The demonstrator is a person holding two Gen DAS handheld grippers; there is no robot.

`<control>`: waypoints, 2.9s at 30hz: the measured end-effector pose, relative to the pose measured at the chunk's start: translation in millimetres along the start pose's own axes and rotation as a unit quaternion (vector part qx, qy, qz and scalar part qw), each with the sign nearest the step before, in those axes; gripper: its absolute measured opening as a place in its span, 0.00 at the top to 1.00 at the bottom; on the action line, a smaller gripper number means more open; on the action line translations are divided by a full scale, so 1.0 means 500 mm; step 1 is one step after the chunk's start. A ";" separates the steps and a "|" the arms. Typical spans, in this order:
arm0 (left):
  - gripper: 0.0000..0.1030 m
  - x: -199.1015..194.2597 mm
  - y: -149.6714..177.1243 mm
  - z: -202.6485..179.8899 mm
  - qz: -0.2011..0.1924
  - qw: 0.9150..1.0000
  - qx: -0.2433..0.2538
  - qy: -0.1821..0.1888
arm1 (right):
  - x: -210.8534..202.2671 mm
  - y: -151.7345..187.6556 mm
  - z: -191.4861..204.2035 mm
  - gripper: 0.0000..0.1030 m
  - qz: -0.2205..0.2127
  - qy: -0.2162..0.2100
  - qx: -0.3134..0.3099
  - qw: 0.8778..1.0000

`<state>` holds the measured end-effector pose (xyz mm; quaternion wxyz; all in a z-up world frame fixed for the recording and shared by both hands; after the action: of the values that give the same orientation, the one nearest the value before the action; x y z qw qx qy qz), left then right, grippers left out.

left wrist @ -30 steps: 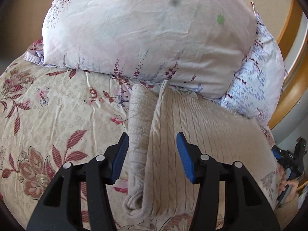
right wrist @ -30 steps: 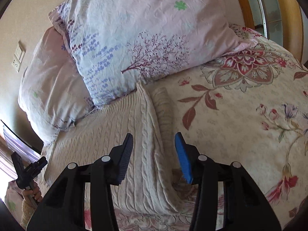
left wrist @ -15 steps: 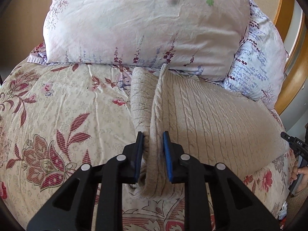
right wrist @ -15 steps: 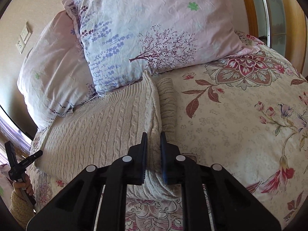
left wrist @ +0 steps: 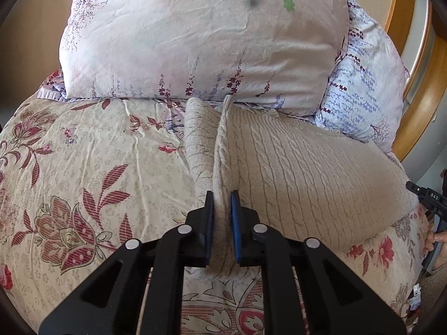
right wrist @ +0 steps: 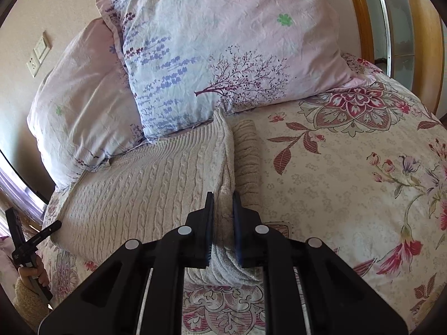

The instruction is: Fold small clothes

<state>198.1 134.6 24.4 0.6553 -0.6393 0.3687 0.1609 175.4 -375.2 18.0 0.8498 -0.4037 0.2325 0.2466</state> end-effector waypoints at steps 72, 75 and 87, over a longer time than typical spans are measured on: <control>0.36 0.126 -0.064 0.105 0.024 0.978 -0.163 0.128 | 0.035 0.008 -0.056 0.12 -0.007 -0.198 0.100 0.975; 0.38 0.130 -0.067 0.099 0.021 0.975 -0.175 0.136 | 0.035 0.006 -0.066 0.12 -0.004 -0.211 0.114 0.971; 0.79 0.136 -0.084 0.056 0.038 0.958 -0.233 0.162 | 0.041 0.000 -0.080 0.12 0.001 -0.235 0.135 0.963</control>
<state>280.3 138.3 5.1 0.4135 -0.7770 0.4462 0.1616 183.5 -402.7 -16.8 0.9269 -0.2155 0.0578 0.3018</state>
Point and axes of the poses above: each gripper's, at about its wrist camera, not at the fingertips, and x roughly the way its jaws point, z to its left, y to its underside, the point moved 1 cm from there along x, roughly the way its jaws point, and after that the axes turned 13 degrees about x, right-handed, at the moved point
